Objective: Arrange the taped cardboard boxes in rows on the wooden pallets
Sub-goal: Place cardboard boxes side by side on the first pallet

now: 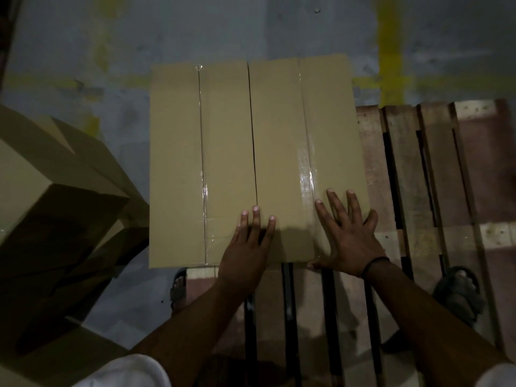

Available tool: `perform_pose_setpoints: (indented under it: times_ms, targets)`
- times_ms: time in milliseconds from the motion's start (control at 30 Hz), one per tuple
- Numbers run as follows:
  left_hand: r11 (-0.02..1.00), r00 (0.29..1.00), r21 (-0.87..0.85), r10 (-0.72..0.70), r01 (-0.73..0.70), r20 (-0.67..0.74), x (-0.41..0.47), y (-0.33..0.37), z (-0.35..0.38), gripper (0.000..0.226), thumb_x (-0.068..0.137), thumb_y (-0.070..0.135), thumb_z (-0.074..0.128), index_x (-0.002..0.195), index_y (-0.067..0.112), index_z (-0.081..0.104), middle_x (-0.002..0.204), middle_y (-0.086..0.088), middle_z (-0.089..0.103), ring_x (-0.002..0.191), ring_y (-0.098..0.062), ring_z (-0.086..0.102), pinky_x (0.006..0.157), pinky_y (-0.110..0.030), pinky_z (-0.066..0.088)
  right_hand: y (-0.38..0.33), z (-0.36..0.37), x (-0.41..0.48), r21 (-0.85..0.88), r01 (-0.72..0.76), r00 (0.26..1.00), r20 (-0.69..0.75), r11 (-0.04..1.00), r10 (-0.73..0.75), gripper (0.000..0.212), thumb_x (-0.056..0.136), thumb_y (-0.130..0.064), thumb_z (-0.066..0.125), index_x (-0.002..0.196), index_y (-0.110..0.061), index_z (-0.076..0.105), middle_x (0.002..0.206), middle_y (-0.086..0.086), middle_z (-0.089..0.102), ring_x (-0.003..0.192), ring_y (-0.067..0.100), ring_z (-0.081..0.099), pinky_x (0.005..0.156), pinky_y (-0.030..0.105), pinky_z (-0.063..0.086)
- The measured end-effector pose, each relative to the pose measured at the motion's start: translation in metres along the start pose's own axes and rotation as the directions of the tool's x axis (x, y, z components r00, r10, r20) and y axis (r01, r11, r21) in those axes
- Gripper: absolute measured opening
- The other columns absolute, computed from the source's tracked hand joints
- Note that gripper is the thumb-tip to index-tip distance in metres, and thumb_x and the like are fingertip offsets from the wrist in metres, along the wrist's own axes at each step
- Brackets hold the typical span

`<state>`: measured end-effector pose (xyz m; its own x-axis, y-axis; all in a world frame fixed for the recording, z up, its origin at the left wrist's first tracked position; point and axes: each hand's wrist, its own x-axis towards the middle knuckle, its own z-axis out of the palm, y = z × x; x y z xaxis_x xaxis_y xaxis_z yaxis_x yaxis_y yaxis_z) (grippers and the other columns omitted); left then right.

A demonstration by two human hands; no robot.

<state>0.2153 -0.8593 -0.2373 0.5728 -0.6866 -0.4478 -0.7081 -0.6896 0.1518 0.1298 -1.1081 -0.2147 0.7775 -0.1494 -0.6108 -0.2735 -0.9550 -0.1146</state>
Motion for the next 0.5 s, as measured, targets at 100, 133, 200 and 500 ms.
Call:
perform_pose_setpoints:
  times_ms: [100,133,200,500]
  targets:
    - [1.000,1.000,-0.002,-0.005,0.005,0.013,0.001,-0.001,-0.003,0.109,0.093,0.031,0.070,0.162,0.021,-0.014,0.168,-0.020,-0.017,0.155,-0.044,-0.009,0.122,-0.045,0.024,0.001,-0.003,0.006,0.006,0.007,1.000,-0.016,1.000,-0.006,0.144,0.056,-0.096,0.059,0.156,-0.038,-0.025,0.160,-0.005,-0.041,0.147,0.033,-0.036,0.110,0.079,0.008]
    - [1.000,1.000,-0.007,0.001,-0.001,0.027,0.001,-0.002,-0.003,0.108,0.095,0.034,0.068,0.162,0.021,-0.016,0.168,-0.019,-0.020,0.155,-0.043,-0.012,0.122,-0.045,0.024,0.001,-0.004,0.007,0.007,0.009,1.000,-0.012,1.000,-0.009,0.143,0.056,-0.096,0.060,0.155,-0.038,-0.026,0.159,-0.005,-0.042,0.147,0.033,-0.037,0.111,0.079,0.006]
    - [1.000,0.999,-0.013,0.006,-0.006,0.034,0.001,-0.001,-0.006,0.108,0.096,0.038,0.067,0.162,0.022,-0.016,0.168,-0.019,-0.021,0.155,-0.043,-0.013,0.122,-0.045,0.022,0.001,-0.004,0.008,0.001,0.011,1.000,-0.011,1.000,-0.011,0.143,0.058,-0.095,0.060,0.155,-0.037,-0.027,0.159,-0.005,-0.043,0.147,0.033,-0.038,0.111,0.079,0.005]
    - [0.980,1.000,-0.199,0.012,-0.011,0.003,-0.003,0.001,-0.012,0.103,0.092,0.054,0.065,0.165,0.027,-0.003,0.171,-0.006,-0.016,0.155,-0.034,-0.018,0.124,-0.044,0.020,0.009,-0.001,0.011,0.389,-0.083,0.962,-0.209,0.917,0.176,0.121,0.062,-0.097,0.042,0.161,-0.040,0.002,0.168,-0.010,-0.021,0.155,0.023,-0.015,0.118,0.065,0.009]
